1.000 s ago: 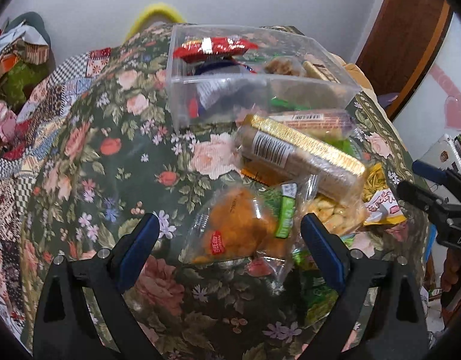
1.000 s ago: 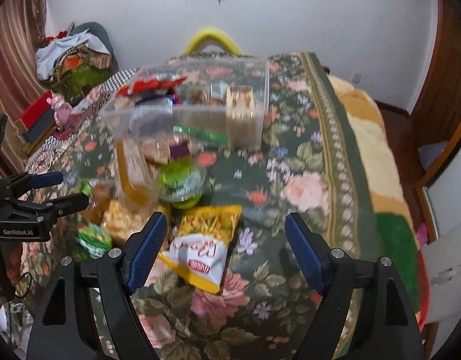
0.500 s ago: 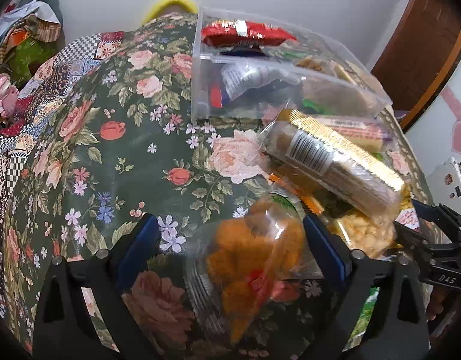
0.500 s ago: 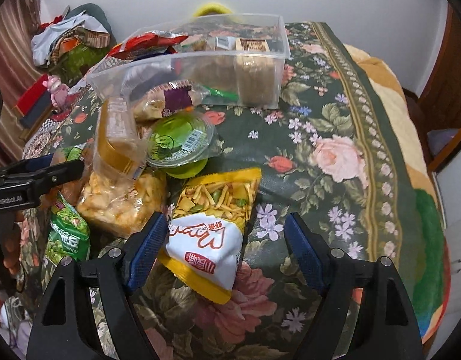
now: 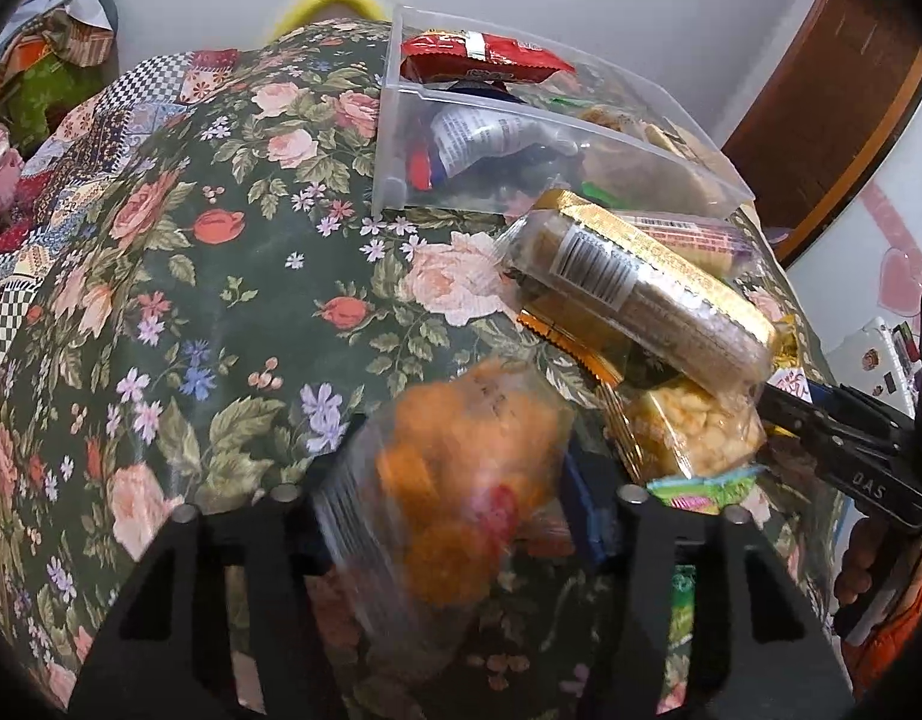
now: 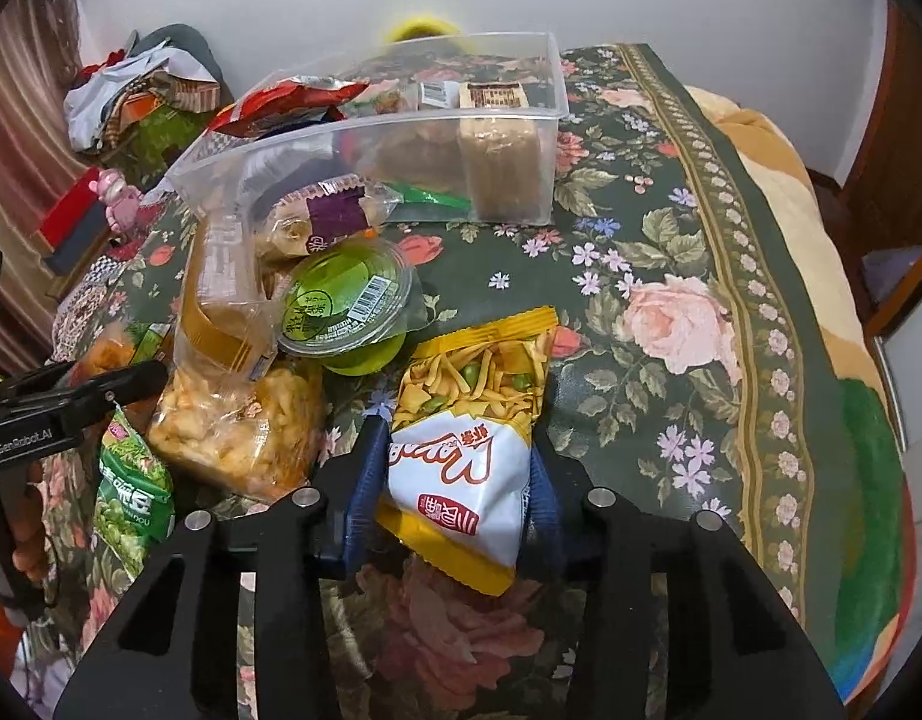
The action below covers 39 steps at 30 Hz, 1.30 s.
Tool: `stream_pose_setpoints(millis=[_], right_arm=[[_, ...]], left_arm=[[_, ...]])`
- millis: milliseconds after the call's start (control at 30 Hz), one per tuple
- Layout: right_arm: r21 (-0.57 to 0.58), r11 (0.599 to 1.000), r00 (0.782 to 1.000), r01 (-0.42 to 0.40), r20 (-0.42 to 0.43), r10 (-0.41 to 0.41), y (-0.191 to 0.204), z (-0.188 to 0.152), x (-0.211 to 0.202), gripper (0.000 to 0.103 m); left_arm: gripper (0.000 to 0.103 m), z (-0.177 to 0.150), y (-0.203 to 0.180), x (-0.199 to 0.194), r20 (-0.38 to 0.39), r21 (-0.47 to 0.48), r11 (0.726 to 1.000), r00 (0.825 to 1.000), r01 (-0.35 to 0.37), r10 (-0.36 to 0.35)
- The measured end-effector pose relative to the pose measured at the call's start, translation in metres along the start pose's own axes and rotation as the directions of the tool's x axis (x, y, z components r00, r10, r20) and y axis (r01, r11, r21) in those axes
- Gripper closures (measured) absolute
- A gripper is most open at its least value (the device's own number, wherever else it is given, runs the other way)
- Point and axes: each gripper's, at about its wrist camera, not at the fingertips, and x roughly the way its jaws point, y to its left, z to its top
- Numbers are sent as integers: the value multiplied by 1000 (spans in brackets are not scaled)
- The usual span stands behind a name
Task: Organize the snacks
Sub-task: 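Grasp the orange puffed snack bag with the left tool while the right tool grasps the yellow-white snack bag, then lower both snack bags into the clear box and open both tools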
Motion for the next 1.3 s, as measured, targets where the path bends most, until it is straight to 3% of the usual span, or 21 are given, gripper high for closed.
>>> stream_pose_setpoints(millis=[300,600,833,1067,1300], right_arm=[[29,999,997,40,58,-41,-9,3,-19,67],[60,997,988,40,150,-49,-18,22,-49,67],[43,998,976,35,211,-43,-10,44,-61,67],[20,999,967,34,250,-38,-4,65,-56,67],[5,1000,969,18,246,-18,2,87,-39,67]], left_arm=[[51,8,-7,-28,77,35,998,996,-56,54],[51,41,-25,-59,194,62,997,980,-43,30],[51,70,-36,-67,242,75,997,970,-20,1],[51,99,-37,-43,199,79,997,979,20,-35],[51,121,-39,-17,175,109,994,984,-2,-17]])
